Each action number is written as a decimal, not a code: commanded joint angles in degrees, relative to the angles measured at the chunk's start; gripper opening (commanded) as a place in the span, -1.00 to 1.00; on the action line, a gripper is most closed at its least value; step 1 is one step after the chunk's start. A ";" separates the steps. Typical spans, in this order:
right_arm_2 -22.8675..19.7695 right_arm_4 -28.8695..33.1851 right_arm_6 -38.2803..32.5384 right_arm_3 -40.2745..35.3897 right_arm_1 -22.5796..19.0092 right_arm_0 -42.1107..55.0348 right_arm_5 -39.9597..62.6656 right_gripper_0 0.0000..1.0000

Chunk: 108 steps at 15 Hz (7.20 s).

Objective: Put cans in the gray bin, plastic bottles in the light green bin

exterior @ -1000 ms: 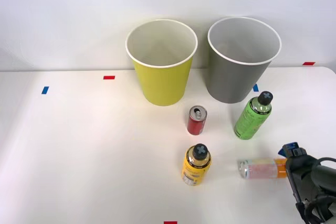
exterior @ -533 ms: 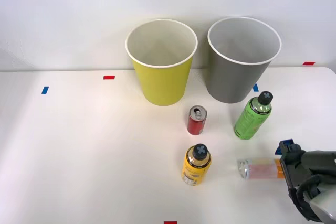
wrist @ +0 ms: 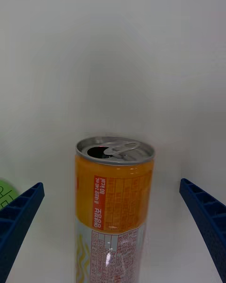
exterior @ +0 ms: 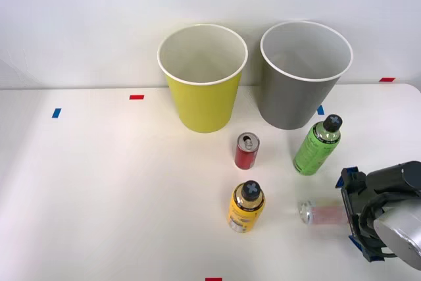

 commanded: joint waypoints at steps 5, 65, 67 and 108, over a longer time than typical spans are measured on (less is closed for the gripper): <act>3.34 2.39 1.06 2.85 0.02 -1.52 -0.19 1.00; -9.23 62.16 33.84 26.94 8.02 -24.38 -79.73 -1.00; -9.05 63.04 34.02 26.94 7.23 -24.38 -79.73 -1.00; -21.45 66.55 32.96 -7.43 12.85 43.12 -63.03 1.00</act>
